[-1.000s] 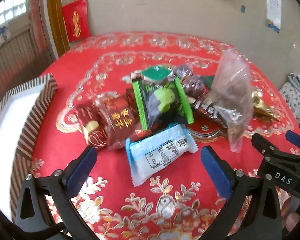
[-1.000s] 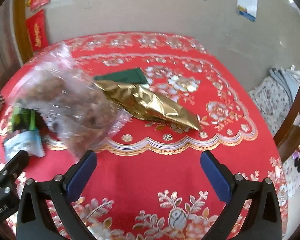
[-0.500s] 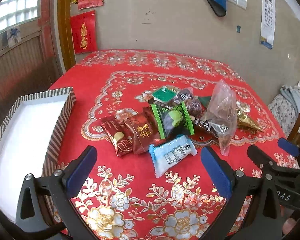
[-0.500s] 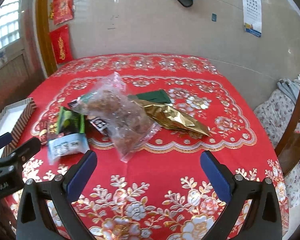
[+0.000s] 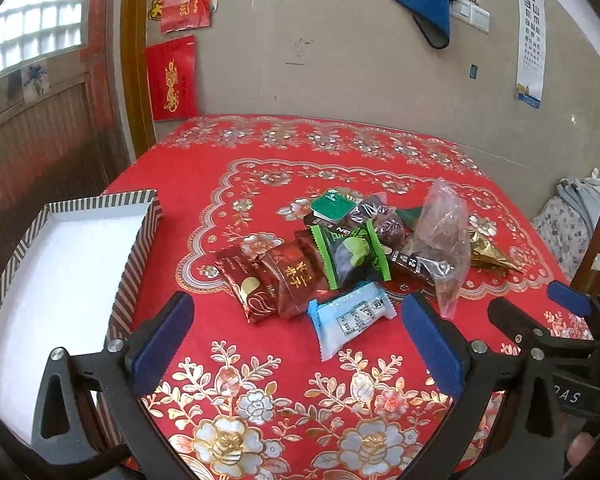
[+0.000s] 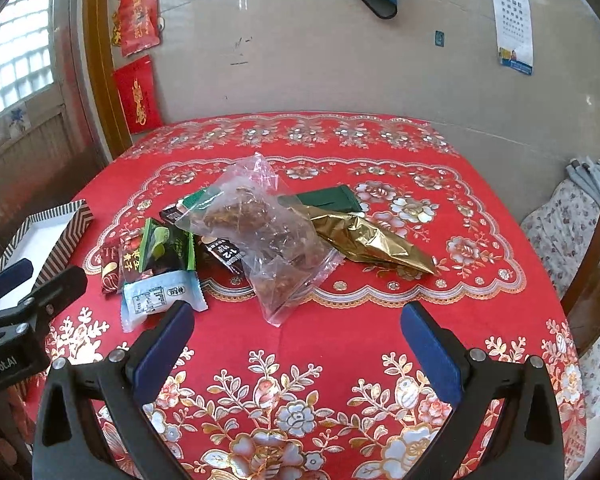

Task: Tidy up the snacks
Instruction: 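Move both grippers toward the snack pile on the red tablecloth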

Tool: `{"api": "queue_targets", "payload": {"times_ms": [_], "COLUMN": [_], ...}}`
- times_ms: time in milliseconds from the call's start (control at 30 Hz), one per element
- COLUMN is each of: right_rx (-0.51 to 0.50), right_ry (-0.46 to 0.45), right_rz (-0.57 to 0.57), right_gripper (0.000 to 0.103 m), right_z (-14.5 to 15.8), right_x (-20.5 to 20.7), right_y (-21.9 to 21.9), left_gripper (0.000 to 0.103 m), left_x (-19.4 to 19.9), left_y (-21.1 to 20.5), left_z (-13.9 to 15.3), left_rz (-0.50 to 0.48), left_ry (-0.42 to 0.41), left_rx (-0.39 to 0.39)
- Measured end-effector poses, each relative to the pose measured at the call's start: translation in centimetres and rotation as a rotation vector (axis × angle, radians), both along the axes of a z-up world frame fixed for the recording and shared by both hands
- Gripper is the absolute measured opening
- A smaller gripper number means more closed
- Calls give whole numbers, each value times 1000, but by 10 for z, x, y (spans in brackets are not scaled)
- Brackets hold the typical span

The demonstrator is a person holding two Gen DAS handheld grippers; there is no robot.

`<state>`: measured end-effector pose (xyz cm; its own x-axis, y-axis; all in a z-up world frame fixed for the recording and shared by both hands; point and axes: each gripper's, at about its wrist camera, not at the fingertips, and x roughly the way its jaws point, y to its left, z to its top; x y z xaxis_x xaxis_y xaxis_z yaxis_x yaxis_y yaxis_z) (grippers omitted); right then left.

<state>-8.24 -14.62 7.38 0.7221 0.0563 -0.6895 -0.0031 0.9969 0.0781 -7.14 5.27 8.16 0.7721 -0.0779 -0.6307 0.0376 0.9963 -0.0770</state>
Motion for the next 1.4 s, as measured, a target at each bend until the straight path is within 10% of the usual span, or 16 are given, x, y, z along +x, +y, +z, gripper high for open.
{"api": "queue_targets", "payload": {"times_ms": [1400], "right_rx": [32], "right_ry": [17], "right_rz": [80], "right_gripper": [103], "right_z": [-2], "right_x": [7], "right_y": [4], "left_gripper": [103], "left_x": [54], "left_y": [3], "left_z": [-10], "left_rz": [1], "left_ry": [138], "left_rx": [38]}}
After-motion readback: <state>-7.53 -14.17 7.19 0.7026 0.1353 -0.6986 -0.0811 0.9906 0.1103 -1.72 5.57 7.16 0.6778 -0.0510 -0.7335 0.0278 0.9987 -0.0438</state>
